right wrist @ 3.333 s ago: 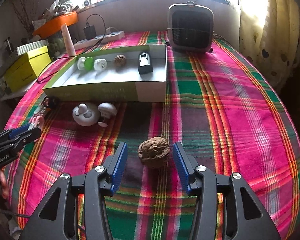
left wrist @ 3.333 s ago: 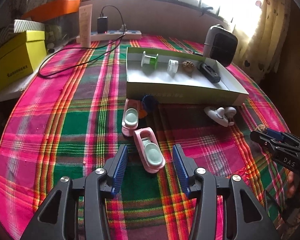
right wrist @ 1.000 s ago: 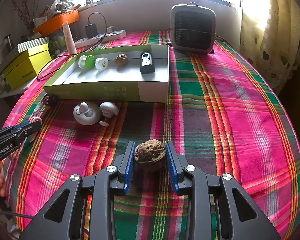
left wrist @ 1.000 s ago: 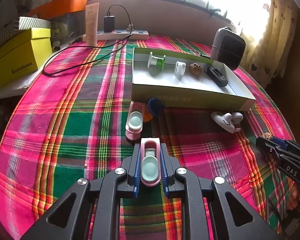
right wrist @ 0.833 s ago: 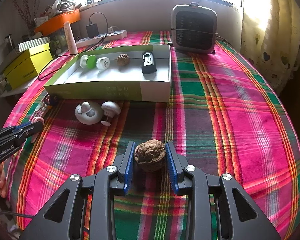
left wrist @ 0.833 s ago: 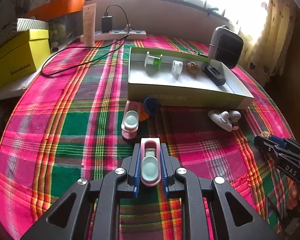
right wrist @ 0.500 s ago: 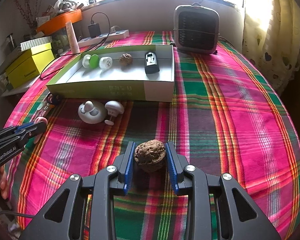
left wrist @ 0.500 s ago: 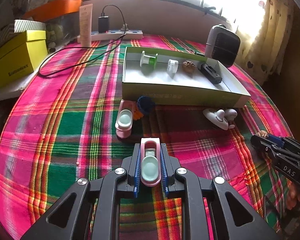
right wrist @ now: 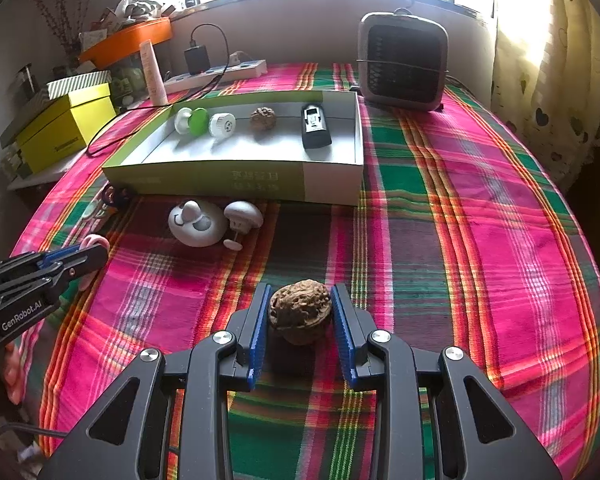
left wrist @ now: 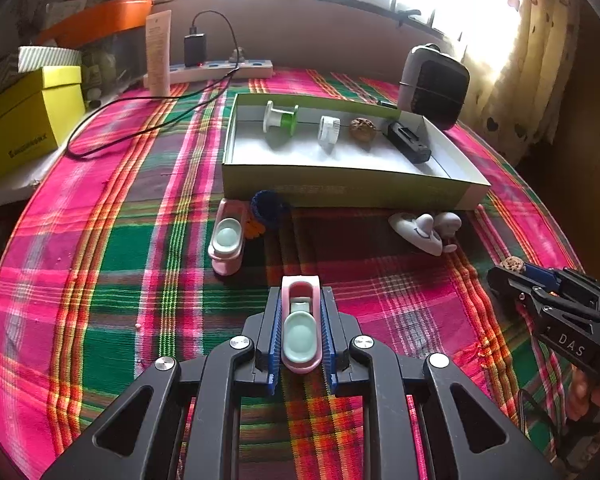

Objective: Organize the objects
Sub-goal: 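Carry the pink-and-white case and the walnut over the tray with both grippers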

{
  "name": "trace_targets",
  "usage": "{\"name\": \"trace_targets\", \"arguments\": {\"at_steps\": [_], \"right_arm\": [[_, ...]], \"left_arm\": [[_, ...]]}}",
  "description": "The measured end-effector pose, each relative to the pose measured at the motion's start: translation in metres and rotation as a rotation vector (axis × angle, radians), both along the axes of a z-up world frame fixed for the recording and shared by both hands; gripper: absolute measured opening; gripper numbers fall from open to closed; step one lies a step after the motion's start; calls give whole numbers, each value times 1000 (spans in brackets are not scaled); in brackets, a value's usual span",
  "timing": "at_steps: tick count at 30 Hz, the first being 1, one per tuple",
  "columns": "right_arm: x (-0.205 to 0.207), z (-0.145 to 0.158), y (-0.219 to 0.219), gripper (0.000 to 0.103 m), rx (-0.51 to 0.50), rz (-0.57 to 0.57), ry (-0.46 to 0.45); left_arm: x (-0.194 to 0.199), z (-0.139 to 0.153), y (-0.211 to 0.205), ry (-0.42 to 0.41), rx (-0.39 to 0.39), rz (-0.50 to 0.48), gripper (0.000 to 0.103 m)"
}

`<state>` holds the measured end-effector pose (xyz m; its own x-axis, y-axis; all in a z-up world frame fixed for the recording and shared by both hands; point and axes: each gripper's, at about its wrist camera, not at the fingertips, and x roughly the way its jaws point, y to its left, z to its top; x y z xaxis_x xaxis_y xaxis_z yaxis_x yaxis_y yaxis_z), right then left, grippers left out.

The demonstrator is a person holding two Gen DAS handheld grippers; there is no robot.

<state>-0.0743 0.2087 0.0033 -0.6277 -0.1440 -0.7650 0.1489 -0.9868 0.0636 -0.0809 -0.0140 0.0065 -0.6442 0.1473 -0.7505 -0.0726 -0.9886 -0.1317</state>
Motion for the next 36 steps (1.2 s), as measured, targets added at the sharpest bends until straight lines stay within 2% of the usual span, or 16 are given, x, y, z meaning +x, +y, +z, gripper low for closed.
{"name": "trace_targets", "arguments": {"at_steps": [11, 36], "right_arm": [[1, 2, -3, 32, -9, 15, 8], [-12, 28, -22, 32, -21, 87, 69]], "left_arm": [[0, 0, 5, 0, -5, -10, 16], [-9, 23, 7, 50, -7, -21, 16]]}}
